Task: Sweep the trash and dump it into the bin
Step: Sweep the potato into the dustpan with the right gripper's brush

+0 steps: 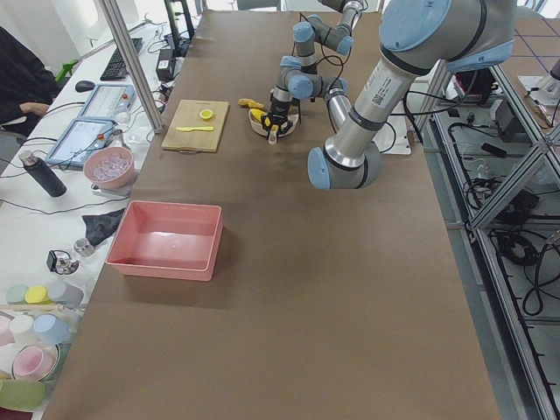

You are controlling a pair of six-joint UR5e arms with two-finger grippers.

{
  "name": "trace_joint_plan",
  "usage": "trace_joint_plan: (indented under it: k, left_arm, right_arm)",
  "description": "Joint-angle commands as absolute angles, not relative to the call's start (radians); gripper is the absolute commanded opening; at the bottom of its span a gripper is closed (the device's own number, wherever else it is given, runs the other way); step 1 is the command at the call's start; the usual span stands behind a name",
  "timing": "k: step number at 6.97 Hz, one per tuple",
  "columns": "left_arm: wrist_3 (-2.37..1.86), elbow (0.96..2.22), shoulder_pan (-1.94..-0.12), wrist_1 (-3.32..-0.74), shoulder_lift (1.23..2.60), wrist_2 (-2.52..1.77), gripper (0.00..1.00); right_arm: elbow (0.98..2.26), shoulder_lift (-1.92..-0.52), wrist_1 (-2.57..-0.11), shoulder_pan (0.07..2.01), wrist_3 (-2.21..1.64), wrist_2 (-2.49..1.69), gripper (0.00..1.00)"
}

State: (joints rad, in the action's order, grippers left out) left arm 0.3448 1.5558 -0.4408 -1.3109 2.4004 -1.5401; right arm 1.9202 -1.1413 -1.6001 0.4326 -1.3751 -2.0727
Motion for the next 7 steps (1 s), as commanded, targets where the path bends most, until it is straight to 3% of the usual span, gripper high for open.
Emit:
trace_joint_plan:
  k: [1, 5, 7]
  left_arm:
    - [0.344, 1.552, -0.440, -1.310, 2.405, -1.540, 0.00]
    - [0.344, 1.551, -0.440, -1.312, 2.407, -1.540, 0.00]
    - [0.344, 1.554, -0.440, -1.310, 2.405, -1.540, 0.00]
  right_arm:
    - [1.869, -1.074, -1.602, 0.419, -1.381, -2.045, 0.00]
    - [1.891, -1.090, -1.598, 0.471, -1.371, -2.068, 0.00]
    - [1.979, -1.198, -1.626, 0.567, -1.201, -2.089, 0.00]
